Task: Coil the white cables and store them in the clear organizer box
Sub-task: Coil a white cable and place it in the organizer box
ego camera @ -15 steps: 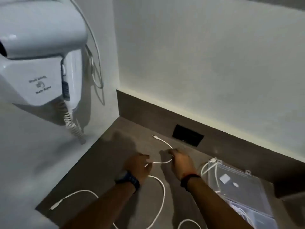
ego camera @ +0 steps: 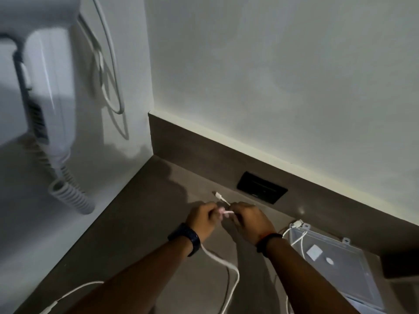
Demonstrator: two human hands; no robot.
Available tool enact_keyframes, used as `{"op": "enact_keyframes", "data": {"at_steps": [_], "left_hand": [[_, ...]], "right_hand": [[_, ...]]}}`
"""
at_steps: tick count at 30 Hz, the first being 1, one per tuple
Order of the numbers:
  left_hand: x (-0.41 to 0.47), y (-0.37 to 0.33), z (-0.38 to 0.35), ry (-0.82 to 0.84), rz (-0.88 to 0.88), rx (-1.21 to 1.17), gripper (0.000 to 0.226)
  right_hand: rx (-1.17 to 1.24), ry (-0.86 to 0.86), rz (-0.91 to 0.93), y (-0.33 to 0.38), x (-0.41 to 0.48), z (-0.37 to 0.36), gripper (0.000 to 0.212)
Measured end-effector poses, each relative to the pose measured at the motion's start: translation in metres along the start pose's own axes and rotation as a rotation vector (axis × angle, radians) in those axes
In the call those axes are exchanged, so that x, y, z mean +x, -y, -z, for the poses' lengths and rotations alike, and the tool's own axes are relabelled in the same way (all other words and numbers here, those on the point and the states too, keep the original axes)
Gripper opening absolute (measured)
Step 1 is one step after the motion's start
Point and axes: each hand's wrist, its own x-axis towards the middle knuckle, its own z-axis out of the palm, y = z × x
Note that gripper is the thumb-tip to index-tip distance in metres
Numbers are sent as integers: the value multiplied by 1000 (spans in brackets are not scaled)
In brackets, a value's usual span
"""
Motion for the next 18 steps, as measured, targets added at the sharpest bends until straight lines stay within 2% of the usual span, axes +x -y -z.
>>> {"op": "enact_keyframes", "data": {"at_steps": [4,8,11,15,18], "left_hand": [[4,-56,32,-169,-142,-82,27],[2,-114,76,-350,-214,-123,26],[-11,-162,101,-412,-308,-145,27],[-29,-218,108,-496,-408,-72,29],[-46,-257,104,-497,-495,-78,32]], "right_hand": [[183,-111,-81,13,5,59,39],[294,-83,-185,23,-12,125,51],[377,-75,-215,39,-35,176,60],[538,107,-220,74,-66,234,59],[734,312,-95,112,-94,272,55]]}}
